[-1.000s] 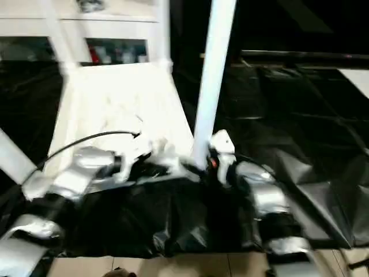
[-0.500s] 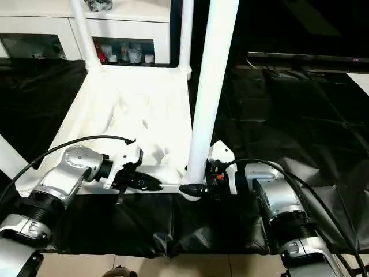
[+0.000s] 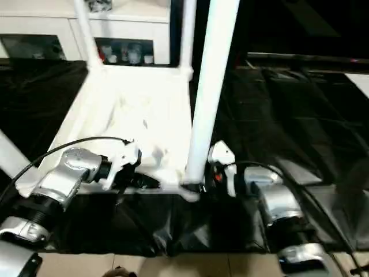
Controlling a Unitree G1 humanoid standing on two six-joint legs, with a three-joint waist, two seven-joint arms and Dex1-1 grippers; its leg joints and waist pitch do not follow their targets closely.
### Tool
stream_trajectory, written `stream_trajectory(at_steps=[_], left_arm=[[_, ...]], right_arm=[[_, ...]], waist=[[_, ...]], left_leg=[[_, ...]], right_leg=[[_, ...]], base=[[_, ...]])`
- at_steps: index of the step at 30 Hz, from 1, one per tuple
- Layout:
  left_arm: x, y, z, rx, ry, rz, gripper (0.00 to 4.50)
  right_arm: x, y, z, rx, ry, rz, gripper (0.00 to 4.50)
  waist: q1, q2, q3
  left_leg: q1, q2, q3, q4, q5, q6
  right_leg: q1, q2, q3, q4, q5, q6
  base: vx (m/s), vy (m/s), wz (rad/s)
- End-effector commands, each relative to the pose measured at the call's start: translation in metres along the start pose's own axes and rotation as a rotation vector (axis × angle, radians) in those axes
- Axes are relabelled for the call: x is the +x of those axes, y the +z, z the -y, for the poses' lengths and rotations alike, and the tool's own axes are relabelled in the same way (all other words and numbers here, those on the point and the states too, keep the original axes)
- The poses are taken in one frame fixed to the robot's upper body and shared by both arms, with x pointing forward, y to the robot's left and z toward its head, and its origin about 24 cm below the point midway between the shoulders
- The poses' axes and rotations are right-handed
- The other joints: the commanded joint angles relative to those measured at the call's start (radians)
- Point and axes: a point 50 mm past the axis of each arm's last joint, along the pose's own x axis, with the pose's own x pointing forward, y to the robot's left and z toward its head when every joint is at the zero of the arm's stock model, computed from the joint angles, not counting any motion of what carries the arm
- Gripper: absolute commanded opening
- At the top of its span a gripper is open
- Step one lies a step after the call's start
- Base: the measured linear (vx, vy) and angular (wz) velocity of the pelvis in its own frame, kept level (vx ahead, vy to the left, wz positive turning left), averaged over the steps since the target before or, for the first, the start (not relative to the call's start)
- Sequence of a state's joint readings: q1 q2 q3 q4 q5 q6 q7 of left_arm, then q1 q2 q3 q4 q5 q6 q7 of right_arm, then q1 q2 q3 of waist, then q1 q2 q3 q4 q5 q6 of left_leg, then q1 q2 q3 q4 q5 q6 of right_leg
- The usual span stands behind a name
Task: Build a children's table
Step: Rotate leg to tighten
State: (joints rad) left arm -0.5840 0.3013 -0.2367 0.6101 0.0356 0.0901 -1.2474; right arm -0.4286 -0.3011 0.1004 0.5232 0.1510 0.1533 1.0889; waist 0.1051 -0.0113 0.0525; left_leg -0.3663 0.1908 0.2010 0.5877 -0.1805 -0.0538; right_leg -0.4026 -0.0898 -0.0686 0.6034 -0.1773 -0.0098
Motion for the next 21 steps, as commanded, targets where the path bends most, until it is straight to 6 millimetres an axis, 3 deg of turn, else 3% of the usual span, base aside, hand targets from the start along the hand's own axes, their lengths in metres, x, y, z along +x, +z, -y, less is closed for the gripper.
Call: stream_trajectory(at_steps=[1, 2, 3, 5, 7, 9, 11, 12, 14, 19, 21], left_arm=[[0.024, 0.023, -0.002, 0.036, 0.057, 0.085, 0.0], [0.034, 0.029, -0.004, 0.02, 0.121, 0.1, 0.0], [0.038, 0.031, -0.005, 0.012, 0.143, 0.108, 0.0], [0.048, 0.038, -0.005, -0.004, 0.194, 0.125, 0.0], [0.059, 0.045, -0.004, -0.012, 0.23, 0.142, 0.0], [0.067, 0.05, -0.002, -0.009, 0.236, 0.155, 0.0], [0.068, 0.051, -0.001, -0.008, 0.236, 0.156, 0.0], [0.069, 0.052, 0.0, -0.006, 0.224, 0.161, 0.0], [0.069, 0.052, 0.002, 0.001, 0.205, 0.167, 0.0], [0.061, 0.049, 0.001, 0.022, 0.17, 0.165, 0.0], [0.057, 0.047, 0.001, 0.03, 0.153, 0.164, 0.0]], right_arm=[[0.027, 0.002, -0.007, -0.002, -0.035, 0.02, 2.67], [0.033, 0.002, 0.001, 0.042, -0.177, 0.043, 2.67], [0.036, 0.002, 0.004, 0.063, -0.229, 0.051, 2.67], [0.043, 0.002, 0.003, 0.103, -0.29, 0.069, 2.67], [0.052, 0.002, 0.001, 0.122, -0.351, 0.08, 2.67], [0.06, 0.004, -0.002, 0.101, -0.397, 0.094, 2.67], [0.062, 0.005, -0.003, 0.087, -0.398, 0.102, 2.67], [0.063, 0.006, -0.004, 0.09, -0.4, 0.12, 2.67], [0.064, 0.009, -0.003, 0.088, -0.416, 0.153, 3.23], [0.058, 0.013, 0.0, 0.069, -0.405, 0.171, 3.73], [0.054, 0.014, 0.002, 0.051, -0.394, 0.173, 3.73]], waist=[[-0.006, -0.01, -0.056], [-0.012, -0.014, -0.056], [-0.022, -0.012, -0.054], [-0.028, -0.014, -0.056], [-0.027, -0.014, -0.055], [-0.027, -0.012, -0.059], [-0.027, -0.013, -0.06], [-0.026, -0.009, -0.061], [-0.027, -0.008, -0.063], [-0.027, -0.006, -0.064], [-0.026, -0.006, -0.064]], left_leg=[[0.015, 0.047, -0.025, -0.078, -0.261, 0.008], [0.016, 0.044, -0.028, -0.079, -0.281, -0.002], [0.016, 0.045, -0.029, -0.081, -0.29, -0.01], [0.015, 0.043, -0.032, -0.081, -0.29, -0.014], [0.019, 0.042, -0.028, -0.078, -0.285, 0.0], [0.014, 0.04, -0.028, -0.078, -0.259, 0.012], [0.012, 0.04, -0.026, -0.077, -0.246, 0.02], [0.013, 0.04, -0.025, -0.075, -0.239, 0.026], [0.009, 0.04, -0.023, -0.074, -0.223, 0.037], [0.011, 0.04, -0.022, -0.073, -0.215, 0.049], [0.01, 0.041, -0.022, -0.073, -0.215, 0.052]], right_leg=[[0.036, -0.072, 0.046, -0.085, -0.38, -0.183], [0.039, -0.071, 0.043, -0.09, -0.42, -0.168], [0.034, -0.072, 0.044, -0.093, -0.441, -0.162], [0.038, -0.072, 0.041, -0.096, -0.466, -0.143], [0.031, -0.071, 0.045, -0.101, -0.453, -0.14], [0.035, -0.069, 0.045, -0.097, -0.413, -0.141], [0.038, -0.067, 0.045, -0.092, -0.37, -0.153], [0.037, -0.067, 0.046, -0.089, -0.338, -0.163], [0.04, -0.066, 0.046, -0.084, -0.288, -0.181], [0.042, -0.065, 0.045, -0.081, -0.261, -0.194], [0.043, -0.065, 0.045, -0.08, -0.255, -0.198]], base=[[0.0, 0.0, 0.0], [0.0, 0.0, 0.0], [0.0, 0.0, 0.0], [0.0, 0.0, 0.0], [0.0, 0.0, 0.0], [0.0, 0.0, 0.0], [0.0, 0.0, 0.0], [0.0, 0.0, 0.0], [0.0, 0.0, 0.0], [0.0, 0.0, 0.0], [0.0, 0.0, 0.0]])
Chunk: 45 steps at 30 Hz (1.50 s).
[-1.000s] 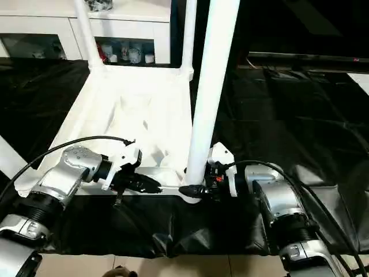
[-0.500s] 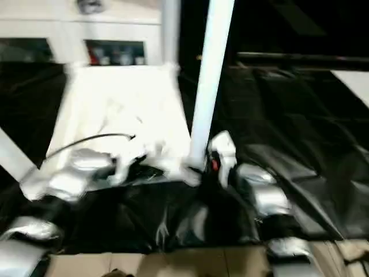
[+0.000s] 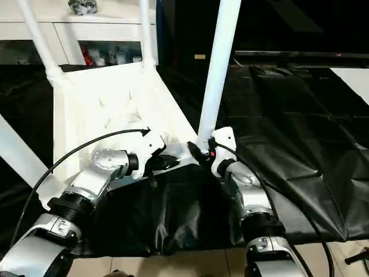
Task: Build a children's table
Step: Rotate leg to tighten
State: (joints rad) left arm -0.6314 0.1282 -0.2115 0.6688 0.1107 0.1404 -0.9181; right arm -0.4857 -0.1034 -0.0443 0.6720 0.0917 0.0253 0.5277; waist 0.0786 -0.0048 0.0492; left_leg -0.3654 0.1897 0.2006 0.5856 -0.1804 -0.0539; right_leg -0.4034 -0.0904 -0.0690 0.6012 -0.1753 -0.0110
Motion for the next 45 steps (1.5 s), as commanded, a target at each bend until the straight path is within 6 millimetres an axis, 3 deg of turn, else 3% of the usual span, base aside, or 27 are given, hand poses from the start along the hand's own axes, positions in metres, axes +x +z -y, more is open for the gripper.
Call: stream_trajectory(at_steps=[1, 9, 12, 14, 24, 29, 33, 35, 36, 37, 39, 40, 42, 44, 45], left_arm=[[0.007, 0.025, 0.013, 0.067, -0.133, 0.132, 0.0], [-0.021, 0.013, 0.01, 0.097, -0.32, 0.084, 0.0], [-0.027, 0.009, 0.008, 0.098, -0.356, 0.057, 0.0], [-0.034, 0.006, 0.006, 0.091, -0.398, 0.036, 0.0], [-0.043, 0.002, 0.005, 0.086, -0.45, 0.004, 0.0], [-0.042, 0.001, 0.006, 0.082, -0.441, 0.013, 0.0], [-0.038, 0.002, 0.005, 0.073, -0.394, 0.038, 0.0], [-0.03, 0.005, 0.003, 0.051, -0.286, 0.061, 0.0], [-0.03, 0.005, 0.003, 0.051, -0.286, 0.061, 0.0], [-0.024, 0.006, 0.001, 0.049, -0.205, 0.054, 0.0], [-0.022, 0.007, 0.0, 0.049, -0.174, 0.052, 0.0], [-0.014, 0.013, 0.001, 0.018, -0.118, 0.072, 0.0], [-0.01, 0.015, 0.003, 0.004, -0.097, 0.081, 0.0], [0.006, 0.022, 0.014, -0.017, -0.065, 0.1, 0.0], [0.007, 0.022, 0.017, -0.012, -0.075, 0.101, 0.0]], right_arm=[[0.01, 0.008, -0.026, -0.047, 0.207, 0.017, 3.73], [-0.02, 0.009, -0.025, -0.13, 0.628, -0.067, 3.73], [-0.028, 0.008, -0.024, -0.14, 0.721, -0.111, 3.73], [-0.034, 0.008, -0.023, -0.135, 0.813, -0.157, 3.42], [-0.039, 0.007, -0.029, -0.143, 0.913, -0.214, 2.74], [-0.04, 0.007, -0.032, -0.127, 0.922, -0.208, 2.68], [-0.038, 0.006, -0.032, -0.115, 0.867, -0.171, 2.67], [-0.023, 0.005, -0.027, -0.091, 0.647, -0.098, 2.67], [-0.023, 0.005, -0.027, -0.091, 0.647, -0.098, 2.67], [-0.014, 0.002, -0.024, -0.065, 0.499, -0.085, 2.67], [-0.011, 0.001, -0.023, -0.053, 0.458, -0.087, 2.66], [-0.005, -0.005, -0.022, -0.028, 0.351, -0.11, 2.66], [-0.003, -0.007, -0.023, -0.021, 0.316, -0.118, 2.66], [0.007, -0.01, -0.039, -0.003, 0.245, -0.088, 2.66], [0.007, -0.009, -0.042, -0.007, 0.254, -0.076, 2.66]], waist=[[0.0, -0.013, -0.061], [0.02, -0.008, -0.063], [0.026, -0.01, -0.062], [0.032, -0.013, -0.061], [0.04, -0.014, -0.061], [0.04, -0.015, -0.062], [0.042, -0.015, -0.062], [0.037, -0.015, -0.06], [0.03, -0.017, -0.059], [0.029, -0.016, -0.058], [0.019, -0.018, -0.053], [0.013, -0.017, -0.055], [0.003, -0.018, -0.053], [0.001, -0.019, -0.053], [0.001, -0.02, -0.056]], left_leg=[[0.009, 0.042, -0.022, -0.071, -0.212, 0.054], [0.009, 0.051, -0.017, -0.065, -0.168, 0.089], [0.009, 0.051, -0.015, -0.065, -0.179, 0.085], [0.01, 0.05, -0.016, -0.066, -0.19, 0.076], [0.011, 0.052, -0.017, -0.067, -0.193, 0.053], [0.01, 0.051, -0.017, -0.066, -0.173, 0.058], [0.011, 0.051, -0.017, -0.065, -0.176, 0.056], [0.01, 0.051, -0.019, -0.069, -0.189, 0.043], [0.011, 0.048, -0.02, -0.071, -0.21, 0.027], [0.012, 0.048, -0.022, -0.071, -0.221, 0.021], [0.011, 0.046, -0.026, -0.076, -0.249, 0.004], [0.013, 0.047, -0.026, -0.076, -0.254, -0.004], [0.011, 0.044, -0.026, -0.076, -0.262, 0.001], [0.013, 0.045, -0.024, -0.075, -0.253, 0.008], [0.011, 0.043, -0.025, -0.074, -0.241, 0.01]], right_leg=[[0.044, -0.064, 0.046, -0.077, -0.253, -0.198], [0.045, -0.06, 0.043, -0.059, -0.149, -0.239], [0.046, -0.062, 0.044, -0.061, -0.166, -0.245], [0.046, -0.064, 0.044, -0.063, -0.205, -0.235], [0.043, -0.067, 0.046, -0.063, -0.222, -0.229], [0.045, -0.066, 0.045, -0.06, -0.202, -0.23], [0.043, -0.067, 0.045, -0.062, -0.206, -0.23], [0.041, -0.068, 0.045, -0.064, -0.229, -0.225], [0.039, -0.07, 0.045, -0.07, -0.271, -0.215], [0.041, -0.072, 0.045, -0.072, -0.297, -0.208], [0.041, -0.071, 0.045, -0.08, -0.366, -0.185], [0.039, -0.071, 0.045, -0.081, -0.381, -0.176], [0.04, -0.069, 0.046, -0.085, -0.385, -0.172], [0.036, -0.069, 0.049, -0.087, -0.383, -0.166], [0.04, -0.069, 0.047, -0.085, -0.375, -0.163]], base=[[0.0, 0.0, 0.0], [0.0, 0.0, 0.0], [0.0, 0.0, 0.0], [0.0, 0.0, 0.0], [0.0, 0.0, 0.0], [0.0, 0.0, 0.0], [0.0, 0.0, 0.0], [0.0, 0.0, 0.0], [0.0, 0.0, 0.0], [0.0, 0.0, 0.0], [0.0, 0.0, 0.0], [0.0, 0.0, 0.0], [0.0, 0.0, 0.0], [0.0, 0.0, 0.0], [0.0, 0.0, 0.0]])
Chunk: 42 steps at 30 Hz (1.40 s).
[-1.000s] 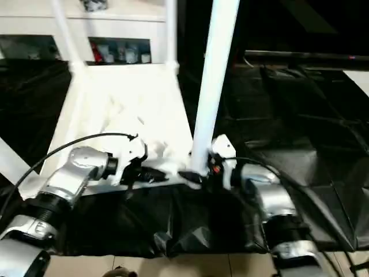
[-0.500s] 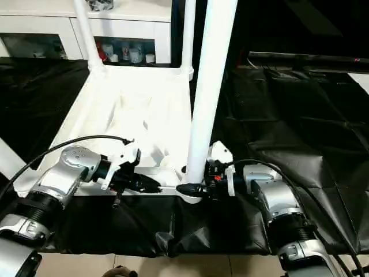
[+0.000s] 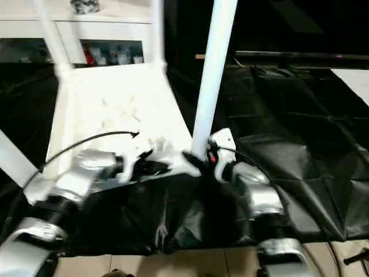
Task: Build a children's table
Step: Rotate leg to tighten
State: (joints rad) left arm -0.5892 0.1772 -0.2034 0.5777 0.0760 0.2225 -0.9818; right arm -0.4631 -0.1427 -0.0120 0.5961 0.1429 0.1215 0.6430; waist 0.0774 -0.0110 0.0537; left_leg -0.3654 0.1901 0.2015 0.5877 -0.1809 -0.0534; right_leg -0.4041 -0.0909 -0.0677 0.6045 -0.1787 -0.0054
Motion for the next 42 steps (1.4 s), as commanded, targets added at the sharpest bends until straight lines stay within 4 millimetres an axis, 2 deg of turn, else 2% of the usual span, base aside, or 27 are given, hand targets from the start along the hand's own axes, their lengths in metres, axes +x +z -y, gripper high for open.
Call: stream_trajectory(at_steps=[1, 3, 4, 7, 9, 11, 16, 17, 19, 23, 25, 26, 30, 33, 37, 38, 40, 41, 42], left_arm=[[0.022, 0.027, 0.018, 0.037, -0.049, 0.112, 0.0], [0.022, 0.026, 0.021, 0.057, -0.073, 0.113, 0.0], [0.02, 0.026, 0.023, 0.071, -0.1, 0.12, 0.0], [0.011, 0.024, 0.026, 0.108, -0.189, 0.137, 0.0], [0.005, 0.023, 0.027, 0.122, -0.224, 0.134, 0.0], [0.001, 0.023, 0.028, 0.133, -0.259, 0.136, 0.0], [-0.012, 0.018, 0.023, 0.146, -0.302, 0.097, 0.0], [-0.017, 0.014, 0.02, 0.149, -0.313, 0.076, 0.0], [-0.019, 0.013, 0.019, 0.148, -0.321, 0.068, 0.0], [-0.025, 0.01, 0.018, 0.151, -0.368, 0.036, 0.0], [-0.026, 0.007, 0.018, 0.156, -0.384, 0.013, 0.0], [-0.026, 0.006, 0.018, 0.155, -0.385, 0.007, 0.0], [-0.027, 0.005, 0.017, 0.153, -0.39, 0.001, 0.0], [-0.029, 0.003, 0.015, 0.155, -0.396, -0.011, 0.0], [-0.028, 0.002, 0.013, 0.148, -0.371, -0.014, 0.0], [-0.027, 0.002, 0.013, 0.144, -0.353, -0.011, 0.0], [-0.025, 0.002, 0.012, 0.137, -0.325, -0.005, 0.0], [-0.022, 0.003, 0.01, 0.13, -0.279, 0.006, 0.0], [-0.021, 0.003, 0.01, 0.129, -0.272, 0.009, 0.0]], right_arm=[[0.019, -0.012, -0.037, -0.031, 0.131, -0.045, 3.01], [0.02, -0.009, -0.041, -0.016, 0.138, -0.01, 3.36], [0.019, -0.006, -0.041, -0.006, 0.148, 0.006, 3.38], [0.014, 0.002, -0.038, -0.058, 0.194, 0.036, 3.71], [0.009, 0.004, -0.033, -0.074, 0.224, 0.036, 3.71], [0.003, 0.006, -0.029, -0.097, 0.261, 0.028, 3.71], [-0.016, 0.005, -0.022, -0.15, 0.413, -0.043, 3.71], [-0.024, 0.003, -0.021, -0.181, 0.492, -0.092, 3.71], [-0.027, 0.002, -0.021, -0.191, 0.519, -0.109, 3.71], [-0.036, 0.001, -0.021, -0.176, 0.636, -0.172, 3.71], [-0.038, 0.001, -0.023, -0.165, 0.68, -0.196, 3.46], [-0.037, 0.0, -0.023, -0.16, 0.688, -0.197, 3.38], [-0.035, 0.001, -0.026, -0.149, 0.707, -0.197, 3.03], [-0.033, 0.001, -0.029, -0.137, 0.73, -0.202, 2.78], [-0.031, 0.0, -0.03, -0.109, 0.72, -0.186, 2.72], [-0.03, -0.001, -0.031, -0.099, 0.702, -0.175, 2.67], [-0.027, -0.004, -0.03, -0.088, 0.645, -0.159, 2.66], [-0.022, -0.007, -0.028, -0.086, 0.566, -0.146, 2.66], [-0.022, -0.007, -0.027, -0.085, 0.552, -0.144, 2.66]], waist=[[0.002, -0.016, -0.061], [0.001, -0.016, -0.062], [0.001, -0.016, -0.062], [0.002, -0.011, -0.065], [0.003, -0.012, -0.067], [0.005, -0.014, -0.066], [0.015, -0.011, -0.063], [0.015, -0.01, -0.063], [0.019, -0.009, -0.064], [0.026, -0.013, -0.062], [0.029, -0.011, -0.062], [0.033, -0.016, -0.062], [0.035, -0.014, -0.061], [0.035, -0.017, -0.062], [0.035, -0.018, -0.063], [0.035, -0.021, -0.062], [0.035, -0.019, -0.061], [0.033, -0.018, -0.057], [0.031, -0.018, -0.056]], left_leg=[[0.01, 0.043, -0.026, -0.076, -0.231, 0.015], [0.008, 0.043, -0.023, -0.074, -0.215, 0.031], [0.007, 0.042, -0.024, -0.074, -0.21, 0.034], [0.007, 0.045, -0.023, -0.073, -0.188, 0.048], [0.006, 0.044, -0.021, -0.069, -0.164, 0.065], [0.007, 0.046, -0.019, -0.069, -0.161, 0.073], [0.012, 0.047, -0.017, -0.068, -0.178, 0.075], [0.012, 0.048, -0.017, -0.068, -0.18, 0.074], [0.01, 0.049, -0.016, -0.067, -0.179, 0.071], [0.008, 0.049, -0.018, -0.067, -0.2, 0.062], [0.011, 0.05, -0.018, -0.068, -0.205, 0.057], [0.01, 0.051, -0.019, -0.068, -0.203, 0.055], [0.01, 0.05, -0.02, -0.07, -0.21, 0.042], [0.008, 0.049, -0.02, -0.069, -0.202, 0.041], [0.008, 0.049, -0.019, -0.068, -0.194, 0.044], [0.008, 0.049, -0.019, -0.069, -0.199, 0.043], [0.009, 0.049, -0.02, -0.069, -0.21, 0.038], [0.011, 0.048, -0.022, -0.072, -0.24, 0.027], [0.012, 0.048, -0.022, -0.073, -0.25, 0.021]], right_leg=[[0.041, -0.068, 0.046, -0.087, -0.358, -0.169], [0.041, -0.065, 0.046, -0.083, -0.308, -0.177], [0.042, -0.064, 0.046, -0.081, -0.298, -0.179], [0.044, -0.064, 0.047, -0.074, -0.236, -0.197], [0.046, -0.06, 0.047, -0.065, -0.166, -0.219], [0.045, -0.062, 0.047, -0.064, -0.158, -0.229], [0.044, -0.059, 0.047, -0.066, -0.185, -0.226], [0.042, -0.06, 0.048, -0.066, -0.183, -0.228], [0.044, -0.058, 0.047, -0.063, -0.17, -0.235], [0.046, -0.062, 0.046, -0.066, -0.222, -0.229], [0.042, -0.062, 0.047, -0.068, -0.24, -0.225], [0.043, -0.064, 0.046, -0.068, -0.246, -0.223], [0.041, -0.064, 0.047, -0.068, -0.253, -0.22], [0.044, -0.064, 0.047, -0.066, -0.25, -0.217], [0.043, -0.064, 0.046, -0.065, -0.239, -0.219], [0.043, -0.065, 0.046, -0.067, -0.25, -0.216], [0.041, -0.067, 0.047, -0.07, -0.279, -0.209], [0.039, -0.068, 0.047, -0.078, -0.338, -0.194], [0.036, -0.069, 0.048, -0.079, -0.358, -0.189]], base=[[0.0, 0.0, 0.0], [0.0, 0.0, 0.0], [0.0, 0.0, 0.0], [0.0, 0.0, 0.0], [0.0, 0.0, 0.0], [0.0, 0.0, 0.0], [0.0, 0.0, 0.0], [0.0, 0.0, 0.0], [0.0, 0.0, 0.0], [0.0, 0.0, 0.0], [0.0, 0.0, 0.0], [0.0, 0.0, 0.0], [0.0, 0.0, 0.0], [0.0, 0.0, 0.0], [0.0, 0.0, 0.0], [0.0, 0.0, 0.0], [0.0, 0.0, 0.0], [0.0, 0.0, 0.0], [0.0, 0.0, 0.0]])
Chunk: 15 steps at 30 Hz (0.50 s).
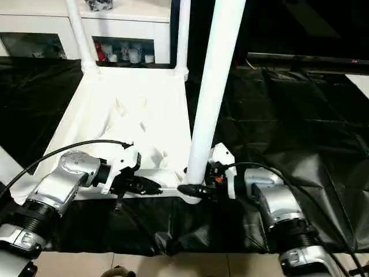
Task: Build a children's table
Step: Rotate leg to tighten
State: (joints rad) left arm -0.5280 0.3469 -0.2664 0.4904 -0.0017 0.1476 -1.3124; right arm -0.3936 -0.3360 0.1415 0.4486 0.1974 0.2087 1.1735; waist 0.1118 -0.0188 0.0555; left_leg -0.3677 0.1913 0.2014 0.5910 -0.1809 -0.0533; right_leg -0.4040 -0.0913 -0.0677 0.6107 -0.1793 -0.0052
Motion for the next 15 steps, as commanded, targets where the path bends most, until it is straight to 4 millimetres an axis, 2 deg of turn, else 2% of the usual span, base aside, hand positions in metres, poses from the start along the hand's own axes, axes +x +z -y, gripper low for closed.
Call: stream_trajectory(at_steps=[1, 4, 5, 6, 7, 9, 11, 13, 15], left_arm=[[0.016, 0.019, -0.005, 0.044, 0.045, 0.052, 0.0], [0.029, 0.027, -0.014, 0.029, 0.208, 0.075, 0.0], [0.032, 0.028, -0.016, 0.025, 0.241, 0.077, 0.0], [0.037, 0.031, -0.017, 0.015, 0.263, 0.087, 0.0], [0.039, 0.033, -0.017, 0.009, 0.271, 0.092, 0.0], [0.043, 0.035, -0.018, 0.002, 0.287, 0.099, 0.0], [0.051, 0.04, -0.017, 0.001, 0.29, 0.107, 0.0], [0.055, 0.042, -0.014, 0.014, 0.26, 0.107, 0.0], [0.054, 0.042, -0.013, 0.028, 0.24, 0.1, 0.0]], right_arm=[[0.022, -0.001, -0.005, 0.004, -0.031, 0.03, 2.65], [0.036, -0.008, 0.008, 0.072, -0.323, 0.057, 2.65], [0.039, -0.009, 0.009, 0.095, -0.378, 0.062, 2.65], [0.044, -0.01, 0.011, 0.126, -0.444, 0.069, 2.65], [0.046, -0.01, 0.012, 0.141, -0.473, 0.073, 2.65], [0.052, -0.01, 0.01, 0.154, -0.493, 0.083, 2.65], [0.064, -0.005, 0.005, 0.164, -0.489, 0.117, 2.65], [0.07, 0.001, 0.0, 0.149, -0.461, 0.156, 3.21], [0.069, 0.003, 0.001, 0.15, -0.463, 0.171, 3.37]], waist=[[-0.004, -0.011, -0.057], [-0.018, -0.008, -0.053], [-0.03, -0.011, -0.054], [-0.032, -0.009, -0.055], [-0.036, -0.009, -0.054], [-0.04, -0.013, -0.054], [-0.043, -0.012, -0.054], [-0.043, -0.003, -0.056], [-0.045, -0.005, -0.057]], left_leg=[[0.016, 0.047, -0.024, -0.078, -0.259, 0.013], [0.021, 0.045, -0.03, -0.085, -0.317, -0.025], [0.02, 0.043, -0.036, -0.086, -0.347, -0.036], [0.019, 0.043, -0.038, -0.086, -0.347, -0.036], [0.017, 0.044, -0.038, -0.088, -0.346, -0.037], [0.022, 0.04, -0.036, -0.085, -0.359, -0.028], [0.022, 0.04, -0.035, -0.084, -0.357, -0.02], [0.018, 0.041, -0.036, -0.086, -0.349, -0.015], [0.017, 0.042, -0.034, -0.087, -0.343, -0.014]], right_leg=[[0.035, -0.07, 0.048, -0.088, -0.377, -0.184], [0.03, -0.069, 0.045, -0.1, -0.463, -0.154], [0.032, -0.071, 0.04, -0.104, -0.512, -0.133], [0.033, -0.071, 0.041, -0.104, -0.513, -0.127], [0.032, -0.072, 0.042, -0.105, -0.509, -0.126], [0.026, -0.072, 0.042, -0.113, -0.537, -0.113], [0.023, -0.069, 0.044, -0.115, -0.526, -0.112], [0.028, -0.069, 0.045, -0.11, -0.482, -0.122], [0.028, -0.065, 0.046, -0.106, -0.439, -0.135]], base=[[0.0, 0.0, 0.0], [0.0, 0.0, 0.0], [0.0, 0.0, 0.0], [0.0, 0.0, 0.0], [0.0, 0.0, 0.0], [0.0, 0.0, 0.0], [0.0, 0.0, 0.0], [0.0, 0.0, 0.0], [0.0, 0.0, 0.0]])
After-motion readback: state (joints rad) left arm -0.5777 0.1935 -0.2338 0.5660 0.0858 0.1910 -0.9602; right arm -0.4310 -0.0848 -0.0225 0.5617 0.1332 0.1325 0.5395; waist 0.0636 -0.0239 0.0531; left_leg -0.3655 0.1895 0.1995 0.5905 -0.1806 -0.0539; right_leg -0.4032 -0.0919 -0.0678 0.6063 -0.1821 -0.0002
